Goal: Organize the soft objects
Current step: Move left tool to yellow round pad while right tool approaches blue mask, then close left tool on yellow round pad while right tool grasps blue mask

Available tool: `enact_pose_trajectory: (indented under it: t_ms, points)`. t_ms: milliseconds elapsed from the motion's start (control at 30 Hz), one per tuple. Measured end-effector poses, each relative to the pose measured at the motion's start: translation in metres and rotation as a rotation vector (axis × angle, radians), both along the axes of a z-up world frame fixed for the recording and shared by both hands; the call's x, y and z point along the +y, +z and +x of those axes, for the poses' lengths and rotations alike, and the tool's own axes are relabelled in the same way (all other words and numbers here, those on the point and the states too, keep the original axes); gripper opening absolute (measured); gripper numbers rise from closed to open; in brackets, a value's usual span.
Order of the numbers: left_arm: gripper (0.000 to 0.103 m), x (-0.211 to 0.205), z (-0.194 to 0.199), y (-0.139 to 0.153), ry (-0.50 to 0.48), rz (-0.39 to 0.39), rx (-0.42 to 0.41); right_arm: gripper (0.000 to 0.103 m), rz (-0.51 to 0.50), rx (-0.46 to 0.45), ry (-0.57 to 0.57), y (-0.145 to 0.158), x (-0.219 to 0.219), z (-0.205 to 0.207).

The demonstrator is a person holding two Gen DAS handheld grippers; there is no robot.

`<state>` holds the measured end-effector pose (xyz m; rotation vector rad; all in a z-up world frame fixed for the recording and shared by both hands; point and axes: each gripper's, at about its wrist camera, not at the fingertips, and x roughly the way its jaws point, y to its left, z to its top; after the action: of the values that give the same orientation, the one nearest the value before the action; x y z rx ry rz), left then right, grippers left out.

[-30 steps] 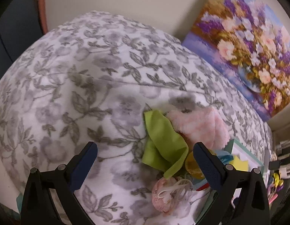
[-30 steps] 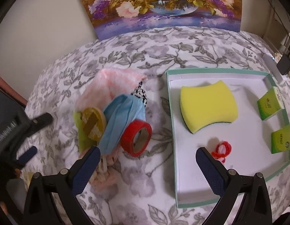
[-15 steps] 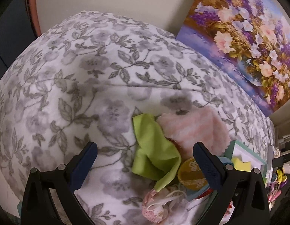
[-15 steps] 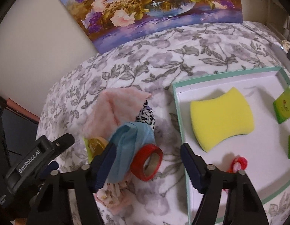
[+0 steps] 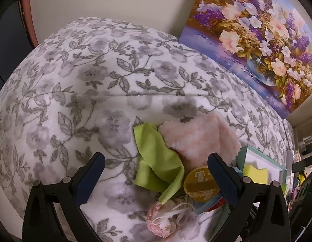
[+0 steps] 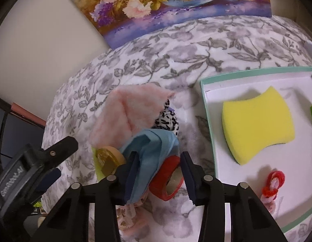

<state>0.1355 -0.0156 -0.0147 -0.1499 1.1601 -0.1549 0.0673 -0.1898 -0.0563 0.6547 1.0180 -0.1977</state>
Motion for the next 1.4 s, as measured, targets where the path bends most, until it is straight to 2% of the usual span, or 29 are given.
enact_pose_trajectory:
  t_ms: [133,200,333,500,867,933,1000,1067,1133,1400]
  points:
    - [0.097,-0.004,-0.003,-0.001,-0.019,-0.031,0.019,0.034,0.002,-0.003,-0.001,-0.001,-0.003,-0.002]
    - [0.087,-0.008,-0.004,-0.001,-0.033,-0.038,0.025,0.028,0.002,-0.005,0.003,-0.001,-0.003,-0.002]
    - [0.084,-0.017,-0.007,-0.002,-0.067,-0.047,0.035,0.024,0.006,-0.011,0.015,-0.002,-0.004,-0.004]
    - [0.081,-0.025,-0.01,-0.003,-0.093,-0.103,0.052,0.024,0.015,-0.016,0.02,-0.003,-0.005,-0.006]
    - [0.081,-0.045,-0.013,-0.011,-0.135,-0.125,0.083,0.024,0.02,-0.019,0.033,-0.003,-0.007,-0.008]
    - [0.076,-0.048,-0.013,-0.013,-0.14,-0.12,0.091,0.024,0.021,-0.019,0.033,-0.003,-0.007,-0.009]
    - [0.066,-0.05,-0.013,-0.017,-0.144,-0.112,0.097,0.024,0.023,-0.019,0.031,-0.003,-0.007,-0.01]
    - [0.063,-0.052,-0.013,-0.02,-0.148,-0.111,0.106,0.024,0.027,-0.019,0.029,-0.003,-0.008,-0.011]
    - [0.054,-0.053,-0.013,-0.022,-0.149,-0.113,0.111,0.024,0.03,-0.018,0.028,-0.003,-0.01,-0.011]
    - [0.052,-0.053,-0.014,-0.021,-0.15,-0.106,0.107,0.024,0.029,-0.015,0.025,-0.004,-0.011,-0.012]
